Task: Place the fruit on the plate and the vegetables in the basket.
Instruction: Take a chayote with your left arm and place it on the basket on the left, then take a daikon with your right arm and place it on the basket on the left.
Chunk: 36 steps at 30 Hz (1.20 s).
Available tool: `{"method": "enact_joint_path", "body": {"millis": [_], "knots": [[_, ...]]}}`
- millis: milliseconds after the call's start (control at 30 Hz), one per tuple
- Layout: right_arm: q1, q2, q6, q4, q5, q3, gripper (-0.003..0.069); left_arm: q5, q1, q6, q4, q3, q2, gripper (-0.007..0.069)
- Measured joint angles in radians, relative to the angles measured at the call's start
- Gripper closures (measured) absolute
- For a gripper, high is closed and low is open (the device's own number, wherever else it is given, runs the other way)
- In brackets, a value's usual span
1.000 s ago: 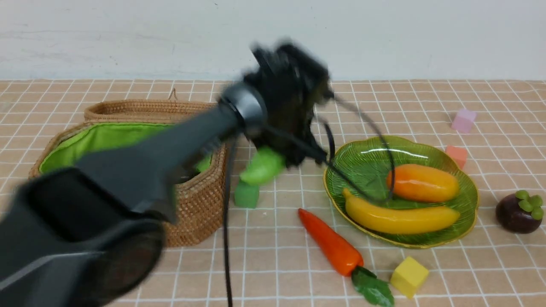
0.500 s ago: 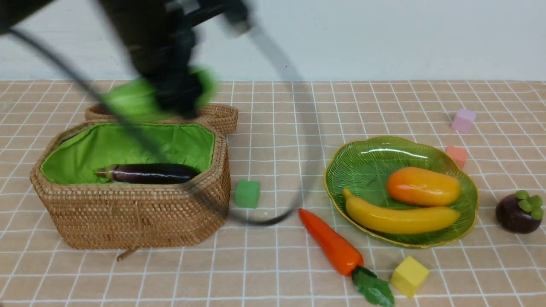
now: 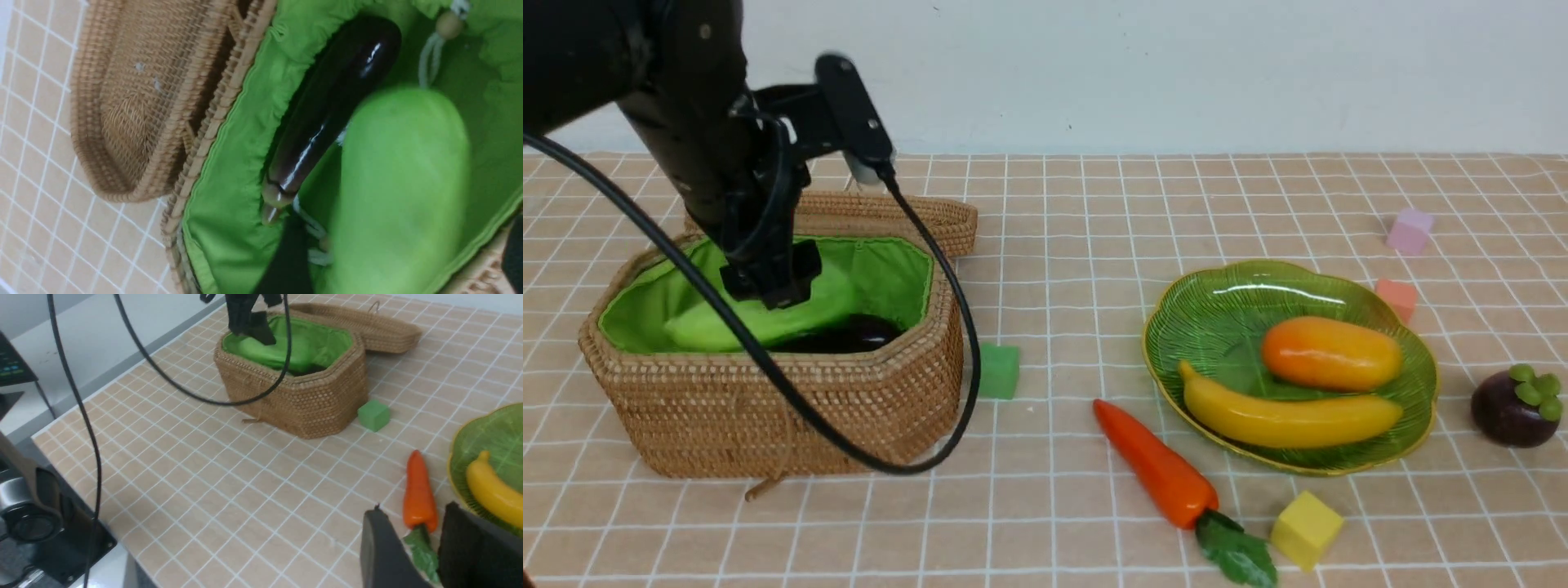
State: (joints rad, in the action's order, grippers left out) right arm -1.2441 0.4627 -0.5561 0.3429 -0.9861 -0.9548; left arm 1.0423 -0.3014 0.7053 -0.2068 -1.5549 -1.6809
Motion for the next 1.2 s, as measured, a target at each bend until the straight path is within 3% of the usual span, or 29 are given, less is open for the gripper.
{"method": "enact_joint_path", "body": {"millis": [100,200,233,300,367,500,633,800,933,1100,1200], "knots": [[0.000,0.000,0.000,-0.007,-0.012,0.000,0.0424,0.007,-0.015,-0.055,0.057,0.000,0.035,-0.0031],[0.000,0.000,-0.008,-0.007,-0.063,0.000,0.0424,0.019,-0.096,-0.076,0.171,0.000,0.092,0.0075],[0.000,0.000,-0.013,-0.007,-0.068,0.000,0.0424,0.020,-0.096,-0.076,0.171,0.000,0.092,0.0075],[0.000,0.006,-0.042,-0.007,-0.106,0.000,0.0424,0.035,-0.161,-0.120,0.234,0.000,0.117,0.0192],[0.000,0.046,-0.070,0.000,-0.200,-0.014,0.0424,0.039,-0.243,-0.219,0.272,0.000,0.151,0.0405],[0.000,0.161,-0.081,0.034,-0.276,-0.040,0.0424,0.064,-0.307,-0.394,0.273,0.004,0.229,0.0634],[0.000,0.270,-0.060,0.050,-0.276,-0.069,0.0424,0.070,-0.310,-0.473,0.284,0.080,0.347,0.0638],[0.023,0.481,0.008,0.050,-0.261,-0.122,0.0424,-0.031,-0.311,-0.498,0.330,0.355,0.625,0.0638],[0.201,0.698,0.148,-0.055,-0.204,-0.198,0.0424,-0.197,-0.312,-0.526,0.402,0.636,0.966,0.0638],[0.523,0.889,0.447,-0.386,-0.090,-0.279,0.0424,-0.304,-0.312,-0.524,0.459,0.820,1.231,0.0638],[0.648,0.992,0.570,-0.537,-0.064,-0.309,0.0424,-0.336,-0.312,-0.524,0.466,0.874,1.320,0.0638]]}}
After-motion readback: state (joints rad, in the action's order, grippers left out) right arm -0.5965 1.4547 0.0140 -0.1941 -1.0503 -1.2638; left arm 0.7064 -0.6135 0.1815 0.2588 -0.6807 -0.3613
